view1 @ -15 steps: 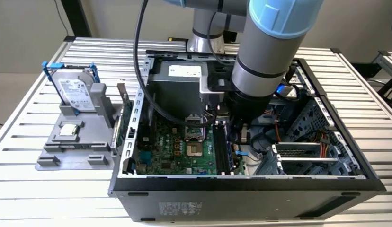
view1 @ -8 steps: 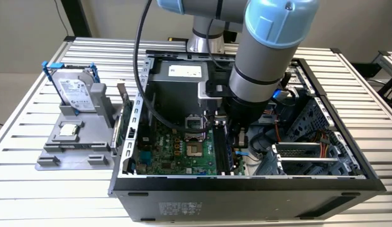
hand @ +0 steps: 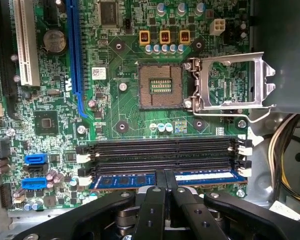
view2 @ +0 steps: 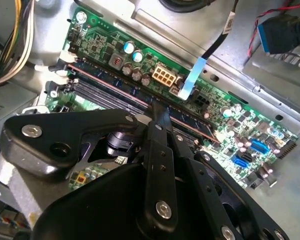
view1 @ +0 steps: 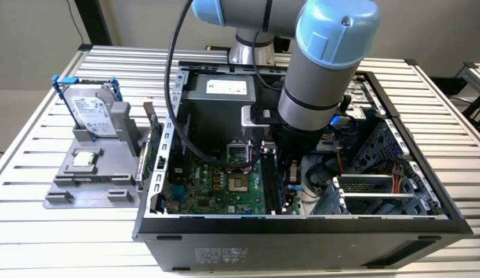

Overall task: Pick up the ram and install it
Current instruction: 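Press down the ram until it locks into place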

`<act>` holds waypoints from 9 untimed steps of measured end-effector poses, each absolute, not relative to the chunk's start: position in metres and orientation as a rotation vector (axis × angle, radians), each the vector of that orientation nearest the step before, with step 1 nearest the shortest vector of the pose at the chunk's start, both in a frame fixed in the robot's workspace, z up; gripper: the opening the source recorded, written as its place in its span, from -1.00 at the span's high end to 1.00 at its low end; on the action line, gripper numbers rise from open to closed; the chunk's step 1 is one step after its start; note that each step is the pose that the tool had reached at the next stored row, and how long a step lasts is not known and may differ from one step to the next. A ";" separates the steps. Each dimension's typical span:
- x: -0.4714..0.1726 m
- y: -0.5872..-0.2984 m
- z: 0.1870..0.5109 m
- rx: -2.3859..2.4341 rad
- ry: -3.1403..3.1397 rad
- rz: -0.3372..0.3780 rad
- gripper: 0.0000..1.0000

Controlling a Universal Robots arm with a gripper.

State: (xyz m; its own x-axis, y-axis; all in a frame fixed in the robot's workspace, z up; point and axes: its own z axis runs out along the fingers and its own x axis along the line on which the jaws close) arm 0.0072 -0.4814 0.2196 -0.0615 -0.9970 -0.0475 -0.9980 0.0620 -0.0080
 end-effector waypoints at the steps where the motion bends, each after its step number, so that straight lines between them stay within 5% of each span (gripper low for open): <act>1: 0.007 -0.481 0.218 -2.124 2.260 0.041 1.00; 9: 0.007 -0.480 0.229 -2.140 2.277 0.021 1.00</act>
State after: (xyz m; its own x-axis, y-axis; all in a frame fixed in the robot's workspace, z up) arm 0.0074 -0.4795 0.2289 -0.0620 -0.9978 -0.0215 -0.9981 0.0621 -0.0021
